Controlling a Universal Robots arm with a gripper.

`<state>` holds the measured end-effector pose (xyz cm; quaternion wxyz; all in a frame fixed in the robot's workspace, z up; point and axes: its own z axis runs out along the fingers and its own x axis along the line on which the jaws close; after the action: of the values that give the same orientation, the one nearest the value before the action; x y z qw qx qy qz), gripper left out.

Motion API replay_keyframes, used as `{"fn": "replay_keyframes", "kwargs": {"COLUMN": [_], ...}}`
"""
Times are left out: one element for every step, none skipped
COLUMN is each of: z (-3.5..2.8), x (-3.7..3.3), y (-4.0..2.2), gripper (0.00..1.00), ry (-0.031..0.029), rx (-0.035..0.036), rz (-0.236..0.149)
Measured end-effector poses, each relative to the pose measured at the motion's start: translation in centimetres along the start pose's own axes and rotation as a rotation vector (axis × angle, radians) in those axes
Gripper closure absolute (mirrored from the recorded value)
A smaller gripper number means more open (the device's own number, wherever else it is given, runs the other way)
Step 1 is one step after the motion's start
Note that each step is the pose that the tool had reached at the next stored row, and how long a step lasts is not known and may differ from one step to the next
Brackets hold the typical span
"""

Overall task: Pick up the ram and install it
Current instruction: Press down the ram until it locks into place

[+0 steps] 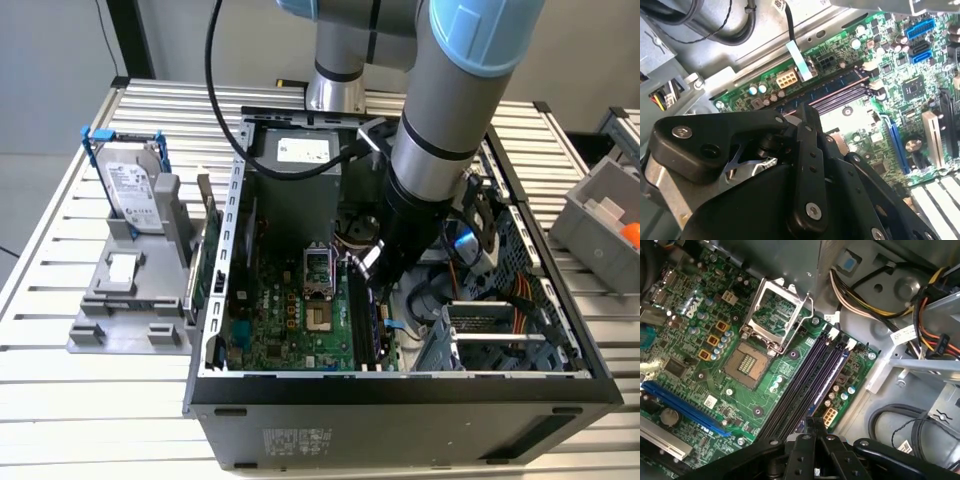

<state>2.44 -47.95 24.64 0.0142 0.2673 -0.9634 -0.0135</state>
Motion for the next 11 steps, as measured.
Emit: {"fn": "replay_keyframes", "kwargs": {"z": [0.0,0.0,0.0,0.0,0.0,0.0,0.0,0.0,-0.01,-0.01,-0.02], "x": [0.0,0.0,0.0,0.0,0.0,0.0,-0.01,-0.01,-0.01,-0.01,-0.01], "y": [0.0,0.0,0.0,0.0,0.0,0.0,0.0,0.0,0.0,0.0,0.0], "gripper": [1.0,1.0,1.0,1.0,1.0,1.0,1.0,1.0,1.0,1.0,1.0], "ry": [0.0003,0.0005,0.0008,0.001,0.0012,0.0013,0.0012,0.001,0.0008,0.0004,-0.0003], "rx": [0.0001,0.0002,0.0004,0.0004,0.0004,0.0001,-0.0006,-0.0012,-0.0019,-0.0028,-0.0038], "rz": [-0.008,-0.018,-0.028,-0.037,-0.048,-0.059,-0.071,-0.082,-0.093,-0.103,-0.112]}}
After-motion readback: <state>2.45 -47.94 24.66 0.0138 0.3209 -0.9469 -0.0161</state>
